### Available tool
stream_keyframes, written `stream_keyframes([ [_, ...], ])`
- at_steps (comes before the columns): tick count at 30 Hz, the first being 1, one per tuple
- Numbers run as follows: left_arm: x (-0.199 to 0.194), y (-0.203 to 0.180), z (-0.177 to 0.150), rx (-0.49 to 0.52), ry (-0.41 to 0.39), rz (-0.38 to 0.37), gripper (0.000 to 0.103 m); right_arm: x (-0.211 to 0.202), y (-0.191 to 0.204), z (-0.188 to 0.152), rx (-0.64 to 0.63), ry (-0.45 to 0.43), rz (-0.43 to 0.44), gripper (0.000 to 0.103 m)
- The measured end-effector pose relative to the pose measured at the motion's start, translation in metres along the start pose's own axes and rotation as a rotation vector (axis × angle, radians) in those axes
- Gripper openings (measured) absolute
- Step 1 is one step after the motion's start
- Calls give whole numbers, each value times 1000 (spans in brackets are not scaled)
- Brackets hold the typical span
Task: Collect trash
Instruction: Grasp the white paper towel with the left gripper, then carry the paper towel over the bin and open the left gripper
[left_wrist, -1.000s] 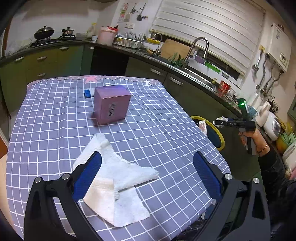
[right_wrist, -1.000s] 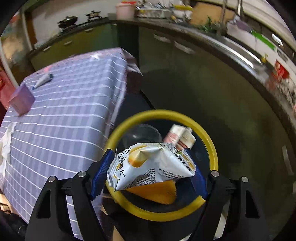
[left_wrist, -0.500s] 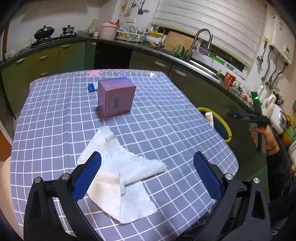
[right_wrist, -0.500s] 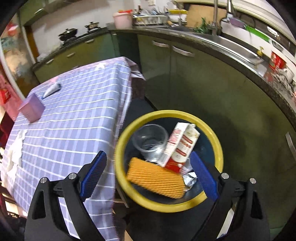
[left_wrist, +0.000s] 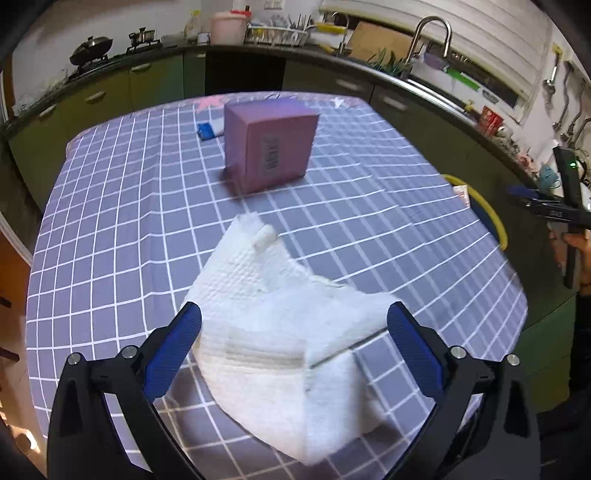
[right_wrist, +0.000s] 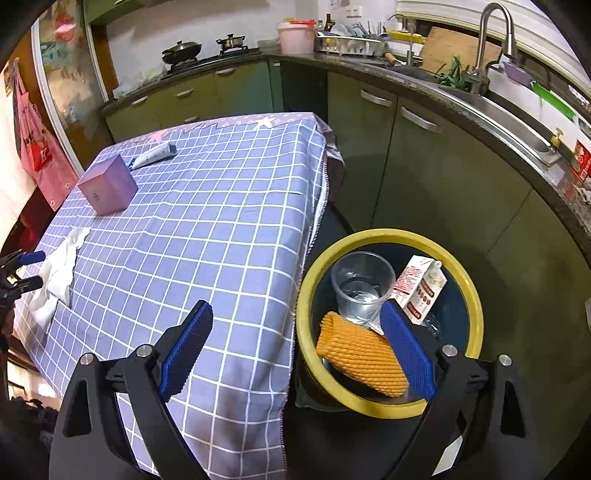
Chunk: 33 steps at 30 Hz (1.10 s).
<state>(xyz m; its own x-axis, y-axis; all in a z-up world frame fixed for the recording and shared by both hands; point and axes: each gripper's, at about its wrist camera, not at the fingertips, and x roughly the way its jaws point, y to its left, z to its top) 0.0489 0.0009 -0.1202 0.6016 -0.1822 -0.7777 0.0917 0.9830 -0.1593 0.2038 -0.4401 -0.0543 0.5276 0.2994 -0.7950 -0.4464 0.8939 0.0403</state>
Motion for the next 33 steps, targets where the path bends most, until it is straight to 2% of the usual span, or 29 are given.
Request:
stream_keyframes([
  [6, 14, 13, -2, -28, 44, 13, 96, 7, 3, 0, -2, 14, 15, 91],
  [13, 22, 11, -4, -18, 71, 12, 96, 14, 6, 0, -10, 26, 29, 91],
  [22, 28, 0, -7, 59, 80, 70, 96, 16, 8, -1, -12, 32, 43, 91],
  [25, 27, -2, -8, 74, 78, 90, 90, 15, 8, -2, -11, 29, 43, 91],
  [28, 25, -1, -7, 79, 67, 110, 72, 15, 8, -2, -11, 28, 46, 91],
  [30, 21, 2, -6, 69, 60, 103, 48, 14, 9, -3, -10, 27, 48, 91],
  [31, 20, 4, -5, 62, 60, 100, 43, 13, 9, -3, -10, 27, 49, 91],
  [33, 19, 7, -4, 57, 59, 102, 16, 13, 10, -3, -13, 26, 52, 91],
])
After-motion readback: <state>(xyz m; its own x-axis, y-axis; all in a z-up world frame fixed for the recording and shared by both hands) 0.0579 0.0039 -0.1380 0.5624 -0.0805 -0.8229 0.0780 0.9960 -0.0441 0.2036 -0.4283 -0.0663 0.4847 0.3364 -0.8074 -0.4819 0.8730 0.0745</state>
